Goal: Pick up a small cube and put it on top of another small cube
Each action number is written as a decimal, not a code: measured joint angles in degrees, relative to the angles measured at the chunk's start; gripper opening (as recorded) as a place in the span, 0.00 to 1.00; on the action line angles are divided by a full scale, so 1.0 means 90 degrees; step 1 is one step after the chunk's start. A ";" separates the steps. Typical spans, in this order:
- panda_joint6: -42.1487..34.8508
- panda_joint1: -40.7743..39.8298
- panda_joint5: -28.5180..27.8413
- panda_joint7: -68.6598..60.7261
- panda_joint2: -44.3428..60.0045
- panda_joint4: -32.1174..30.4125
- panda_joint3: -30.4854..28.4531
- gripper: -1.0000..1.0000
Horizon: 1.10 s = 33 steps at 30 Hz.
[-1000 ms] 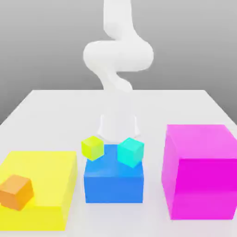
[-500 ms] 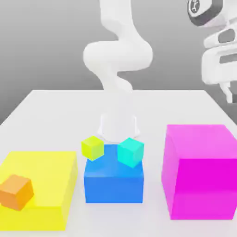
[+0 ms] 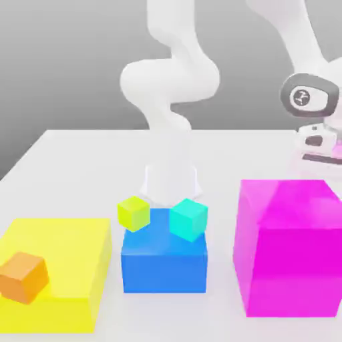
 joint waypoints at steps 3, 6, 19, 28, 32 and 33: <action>0.0155 0.0151 -0.0371 0.1069 0.0253 -0.0291 -0.0118 0.50; 0.0765 -0.0022 -0.0247 0.1959 0.0231 -0.0497 -0.0347 0.50; 0.2240 0.2144 -0.1730 0.3828 0.1556 -0.0265 -0.3149 0.00; 0.1363 0.1803 0.0031 0.2527 0.0338 -0.0541 -0.2390 0.00; 0.1091 0.2026 0.0317 0.1489 0.0061 -0.0337 -0.2175 0.00; 0.1066 0.2085 0.0294 0.1218 0.0058 -0.0249 -0.2132 0.00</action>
